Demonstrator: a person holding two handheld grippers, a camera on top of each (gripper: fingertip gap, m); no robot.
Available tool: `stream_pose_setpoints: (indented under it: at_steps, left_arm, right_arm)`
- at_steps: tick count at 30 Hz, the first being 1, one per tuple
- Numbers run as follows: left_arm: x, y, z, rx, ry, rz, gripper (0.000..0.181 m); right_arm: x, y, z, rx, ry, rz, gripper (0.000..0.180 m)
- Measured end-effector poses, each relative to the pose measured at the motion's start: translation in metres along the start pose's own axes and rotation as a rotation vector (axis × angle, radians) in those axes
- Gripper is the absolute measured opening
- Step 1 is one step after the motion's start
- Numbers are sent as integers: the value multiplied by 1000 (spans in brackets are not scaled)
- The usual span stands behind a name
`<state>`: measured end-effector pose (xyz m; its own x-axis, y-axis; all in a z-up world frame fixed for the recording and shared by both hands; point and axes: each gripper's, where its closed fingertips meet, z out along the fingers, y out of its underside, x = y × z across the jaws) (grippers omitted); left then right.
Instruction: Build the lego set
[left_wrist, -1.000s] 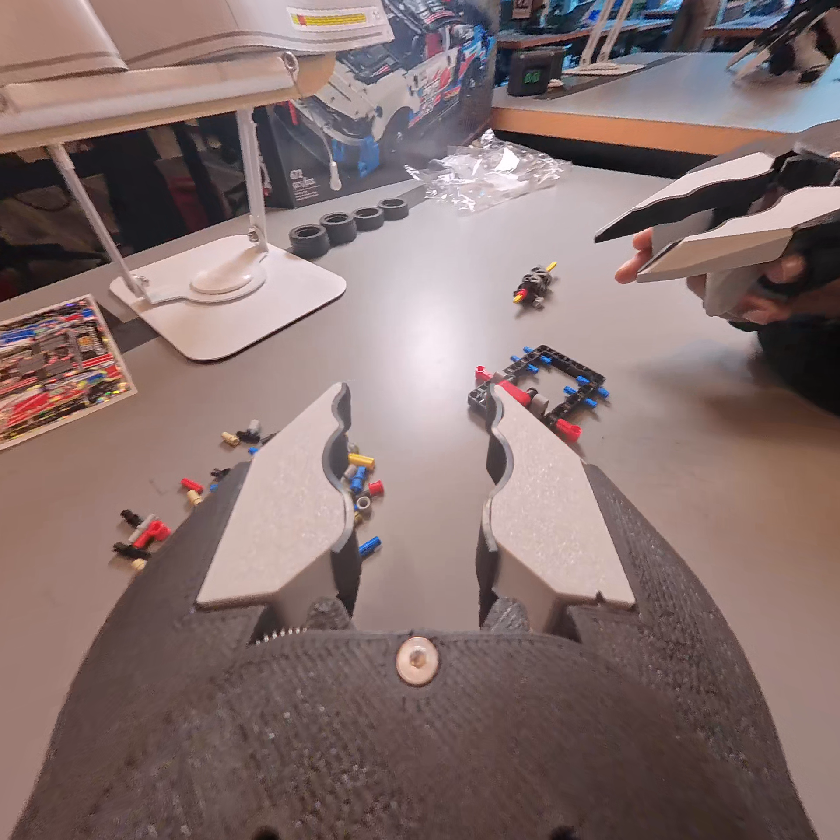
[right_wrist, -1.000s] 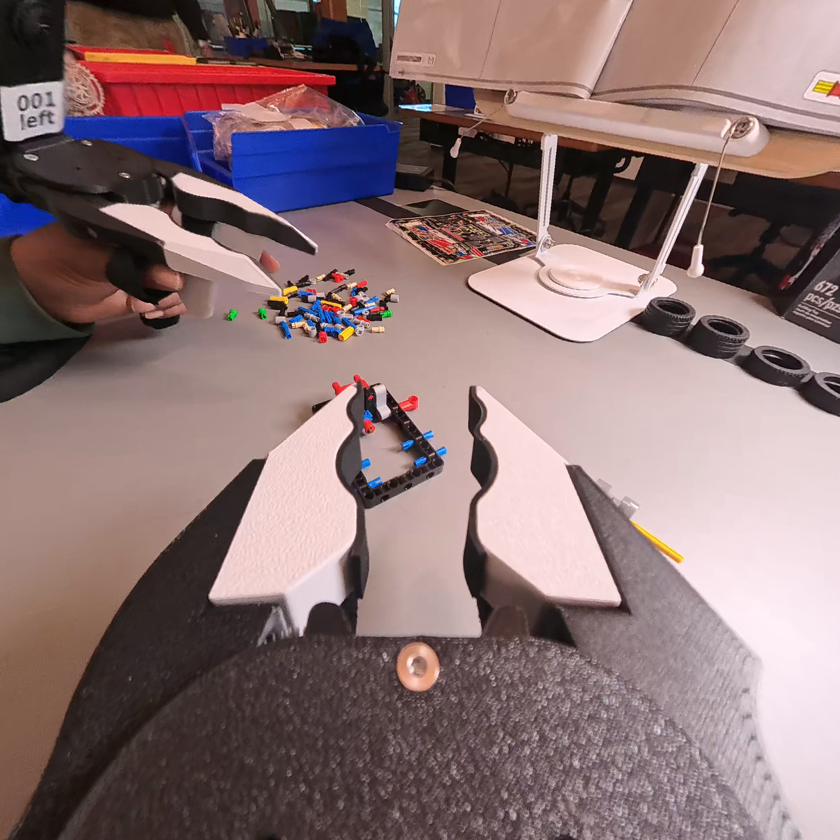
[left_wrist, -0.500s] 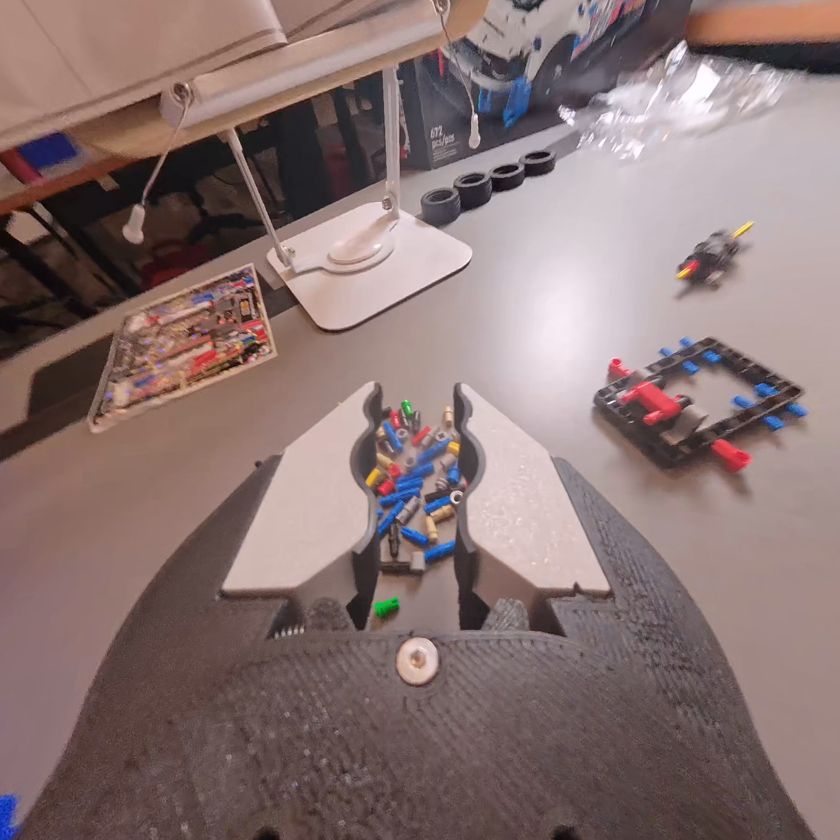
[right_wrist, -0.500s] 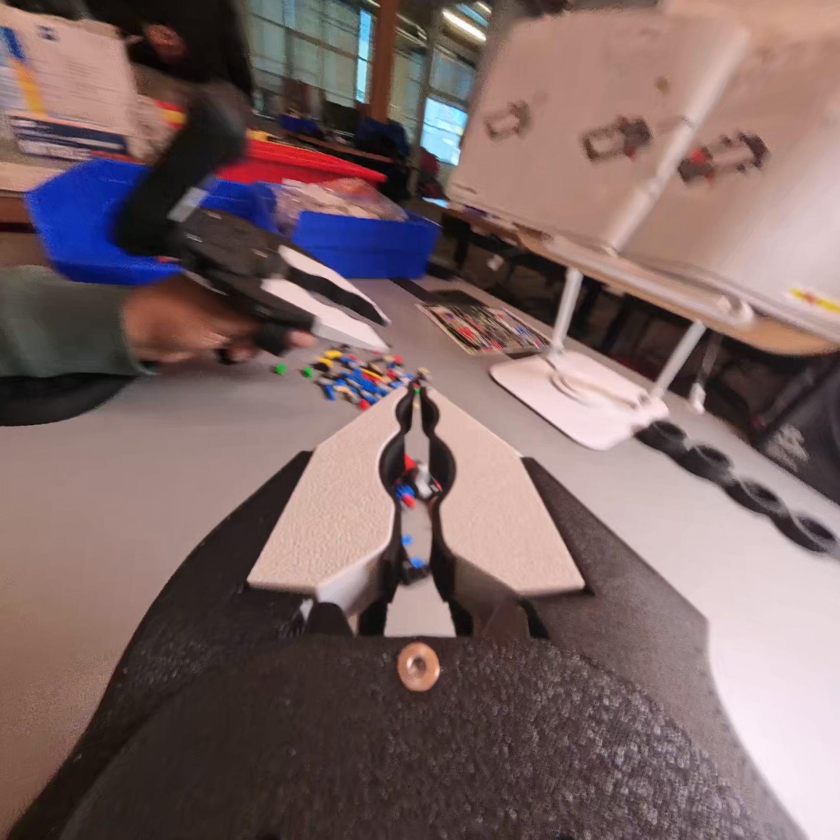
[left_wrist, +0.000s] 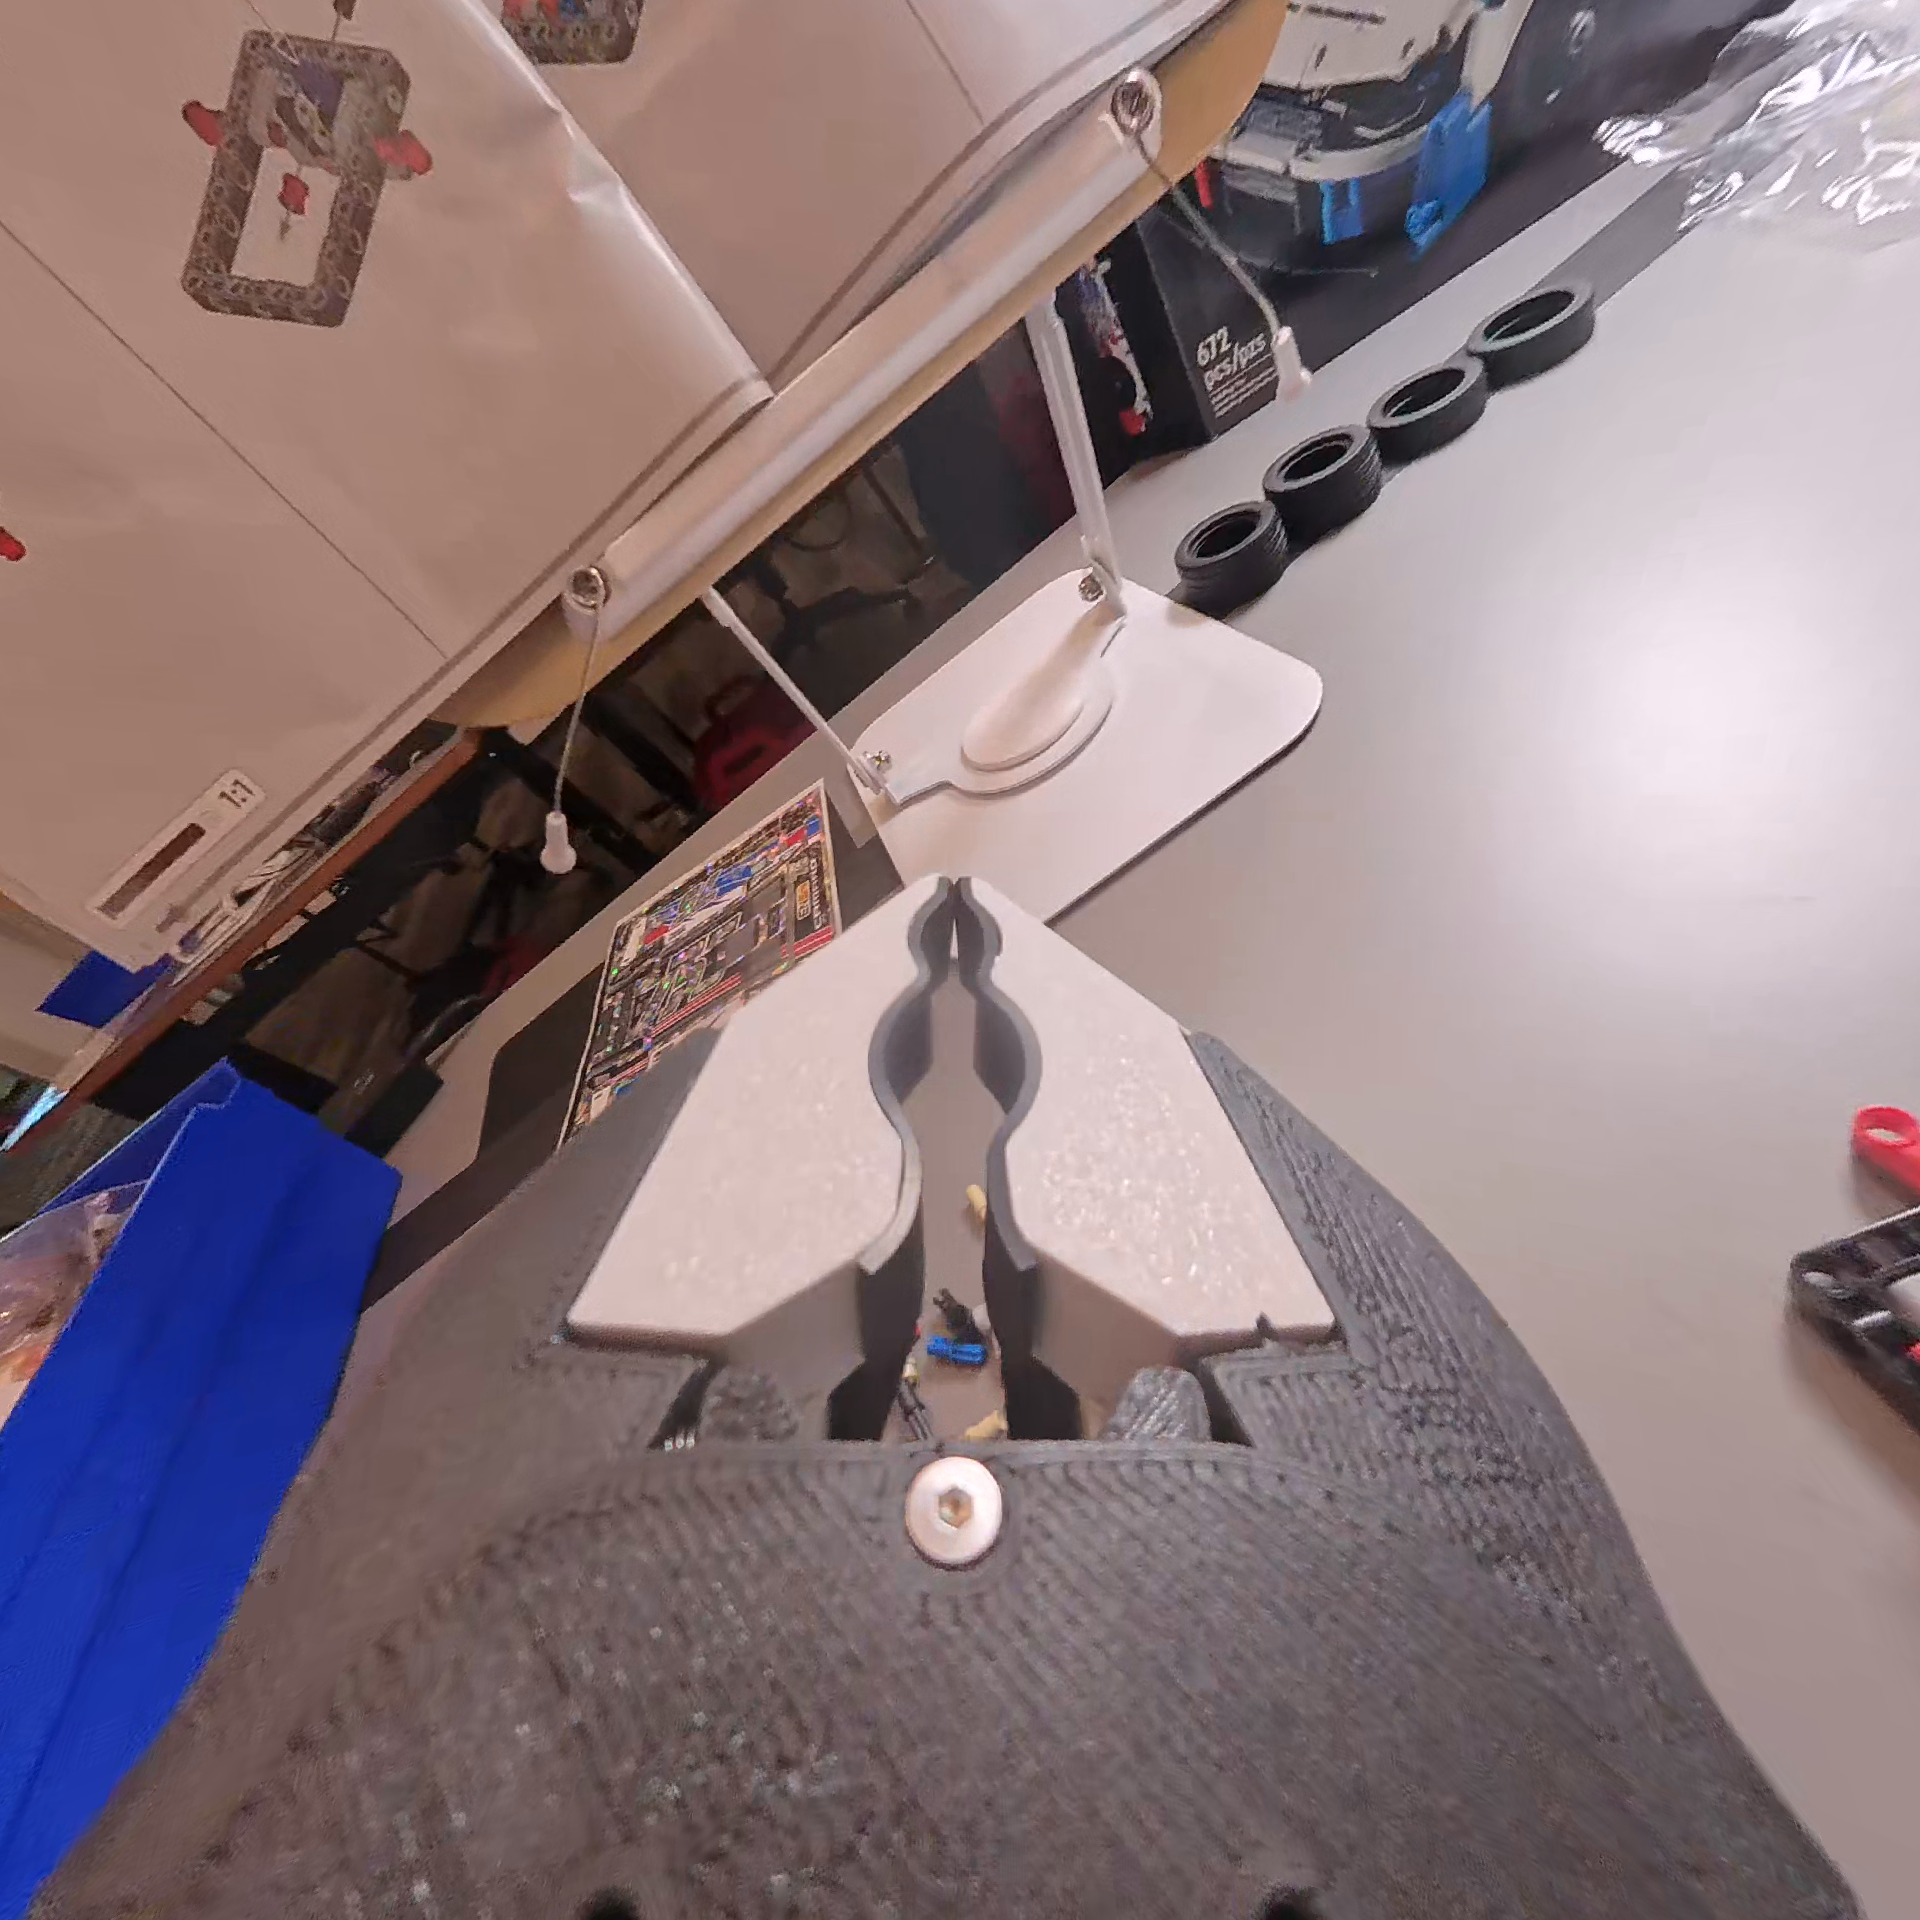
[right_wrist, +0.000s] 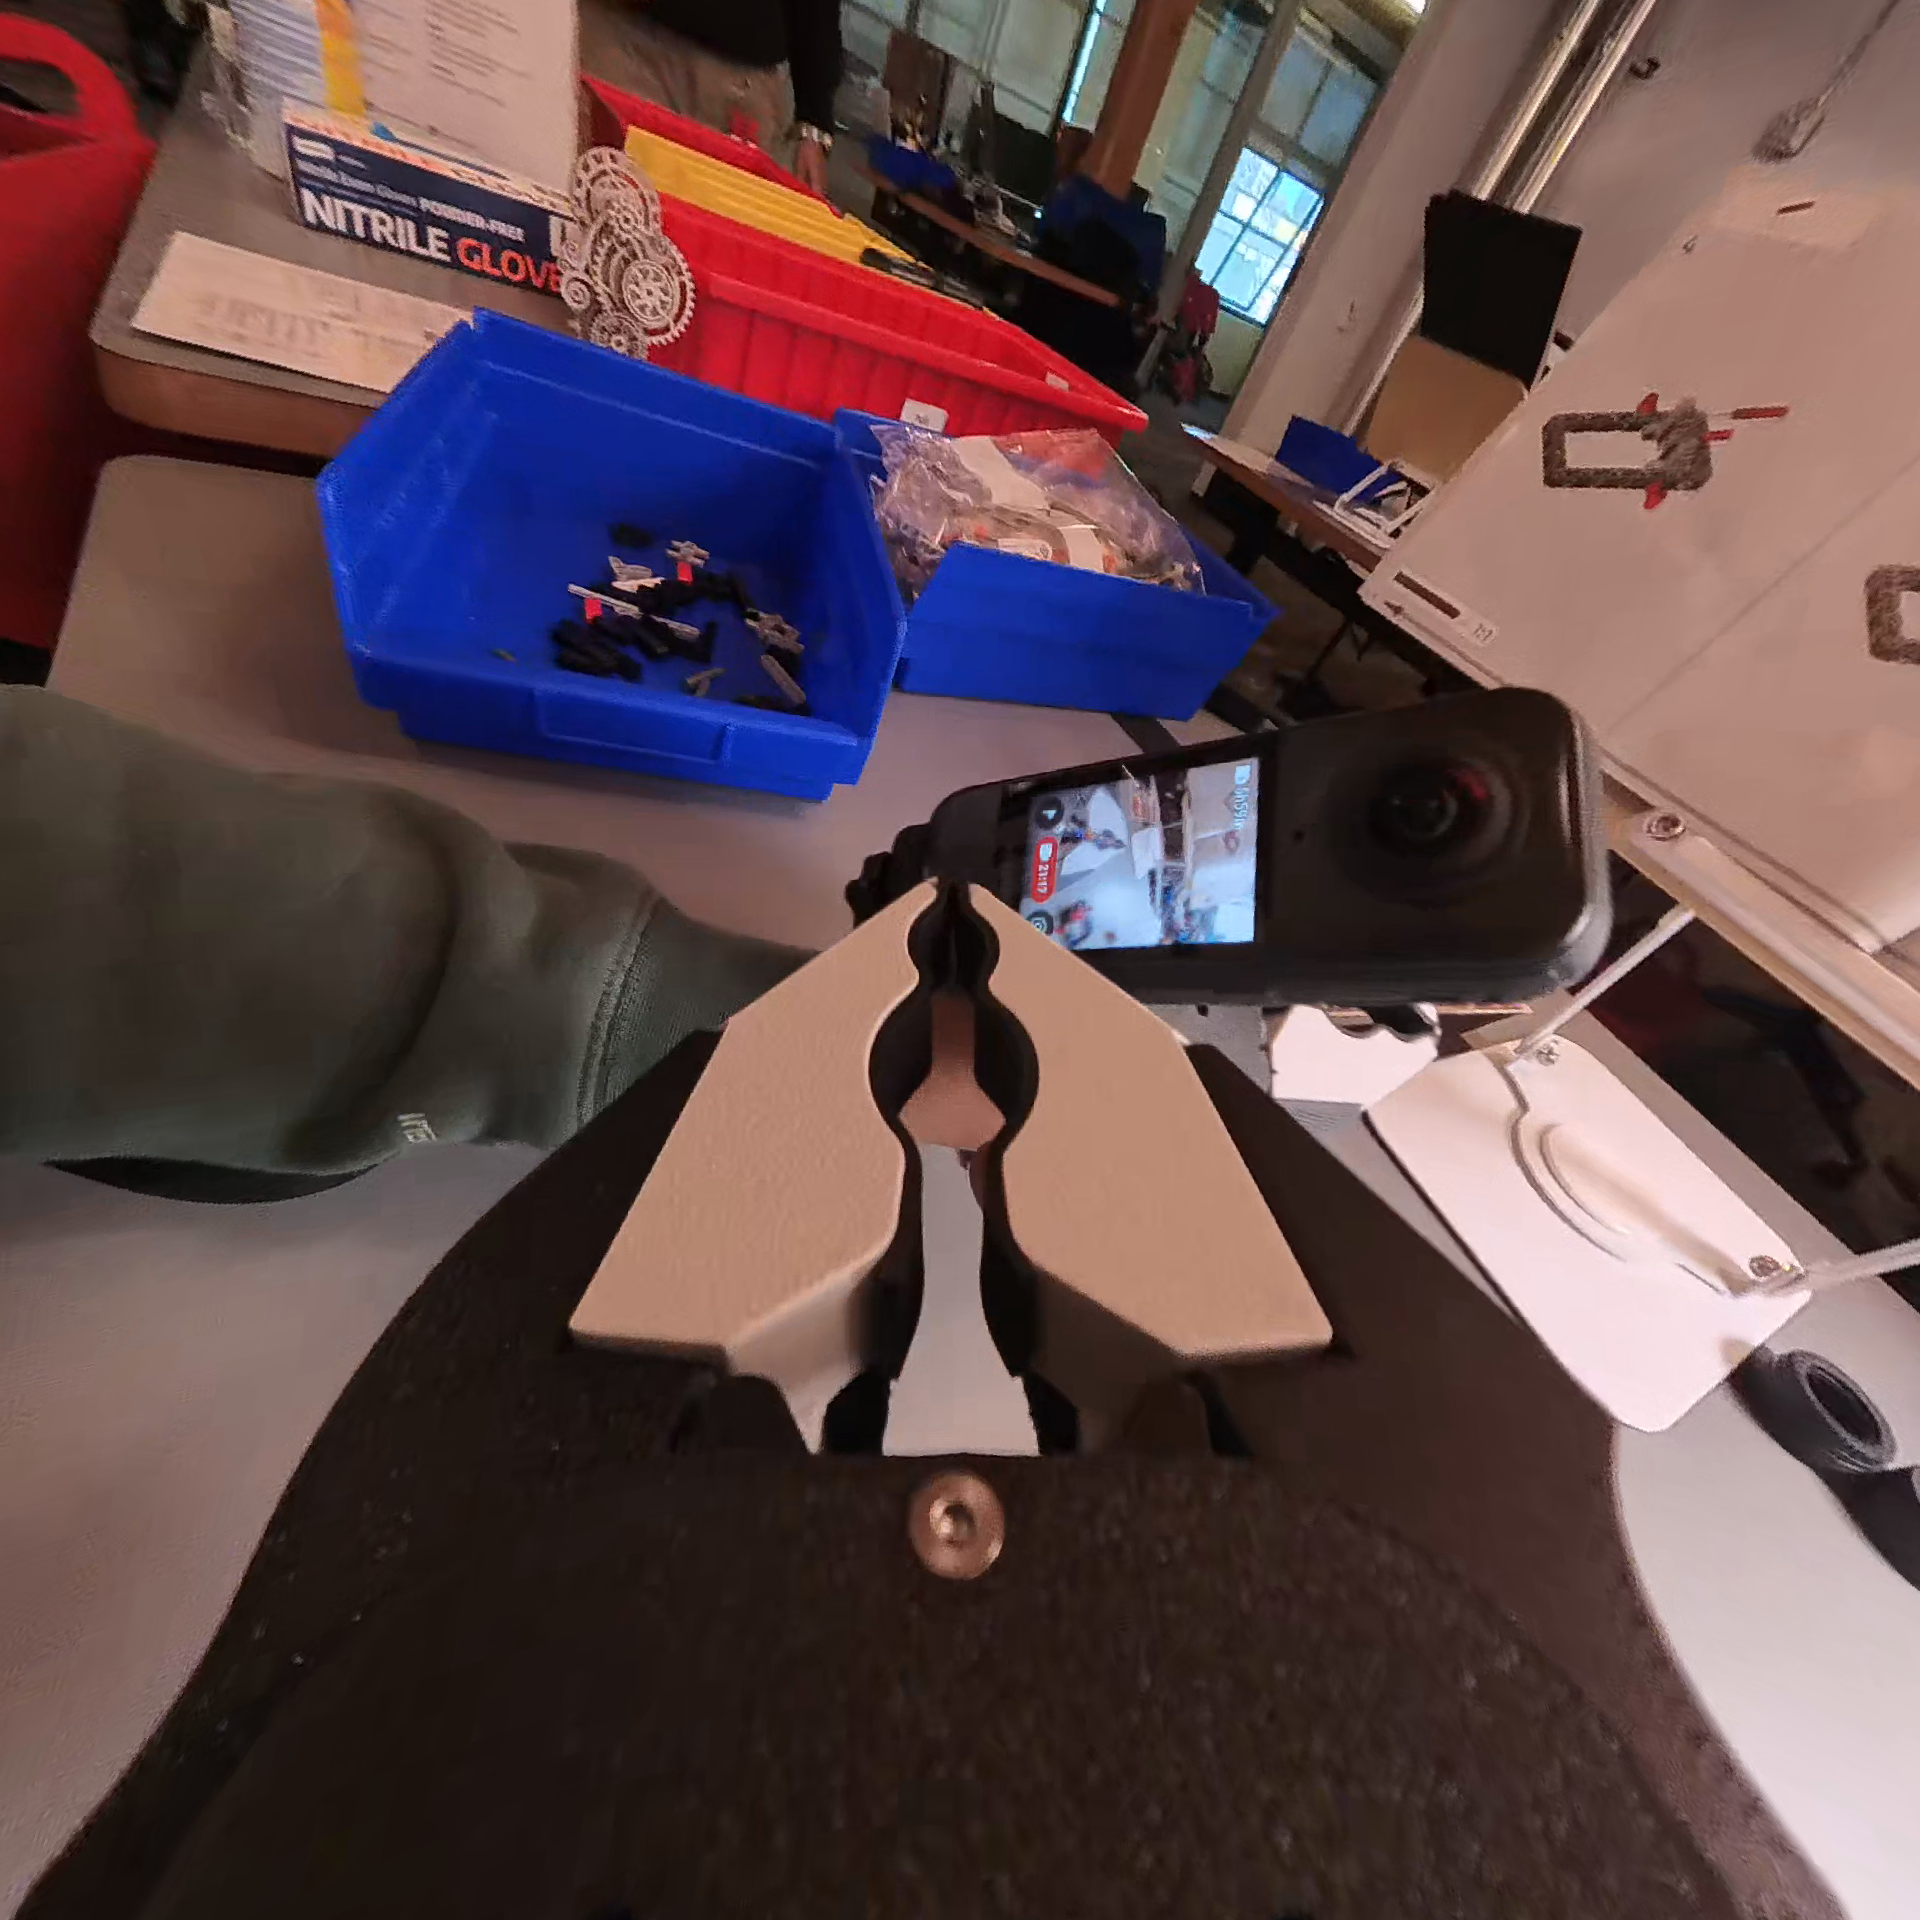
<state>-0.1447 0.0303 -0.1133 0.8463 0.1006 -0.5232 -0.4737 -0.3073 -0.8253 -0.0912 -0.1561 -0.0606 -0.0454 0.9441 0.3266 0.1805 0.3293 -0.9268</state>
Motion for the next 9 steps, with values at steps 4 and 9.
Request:
stream_pose_setpoints:
  at_steps: [4, 9]
  left_arm:
    - [-4, 10, 2, -39, -28, 10, 0]
    - [-4, 11, 1, -55, -54, 38, 0]
  right_arm:
    - [-5, -3, 1, 33, -24, 12, 0]
    - [0, 3, 2, 2, -4, 22, 0]
